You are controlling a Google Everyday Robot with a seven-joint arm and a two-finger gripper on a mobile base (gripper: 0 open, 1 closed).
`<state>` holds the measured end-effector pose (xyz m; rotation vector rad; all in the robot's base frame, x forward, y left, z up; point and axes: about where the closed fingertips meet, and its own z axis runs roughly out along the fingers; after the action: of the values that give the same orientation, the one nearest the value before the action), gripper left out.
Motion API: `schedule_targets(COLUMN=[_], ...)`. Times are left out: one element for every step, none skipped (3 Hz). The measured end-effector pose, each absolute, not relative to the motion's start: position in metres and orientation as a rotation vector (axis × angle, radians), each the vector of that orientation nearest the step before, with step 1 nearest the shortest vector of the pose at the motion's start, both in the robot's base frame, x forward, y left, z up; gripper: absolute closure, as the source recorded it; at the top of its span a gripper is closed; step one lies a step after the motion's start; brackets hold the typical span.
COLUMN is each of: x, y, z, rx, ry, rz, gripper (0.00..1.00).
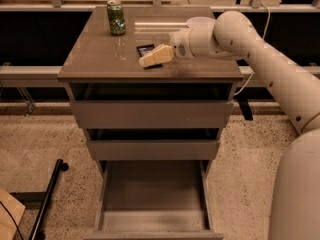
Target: Place rxbar blueberry into bottom drawer
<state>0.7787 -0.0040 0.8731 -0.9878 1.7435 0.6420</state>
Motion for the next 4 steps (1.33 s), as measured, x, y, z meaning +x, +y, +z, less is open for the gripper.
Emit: schedule_targets(x=[0.795, 0.81, 0.821, 0.822], y=[0.009, 0.011, 0.007, 0.006], z=[0.857, 0.847, 0.835, 0.827], rx=[-0.966, -0.944, -0.907, -0.889], ry=[1.762, 1.768, 1.789, 1.804], rz=[0.64, 0.61, 0.58, 0.562], gripper=[0.0, 0.0, 0.0, 0.19])
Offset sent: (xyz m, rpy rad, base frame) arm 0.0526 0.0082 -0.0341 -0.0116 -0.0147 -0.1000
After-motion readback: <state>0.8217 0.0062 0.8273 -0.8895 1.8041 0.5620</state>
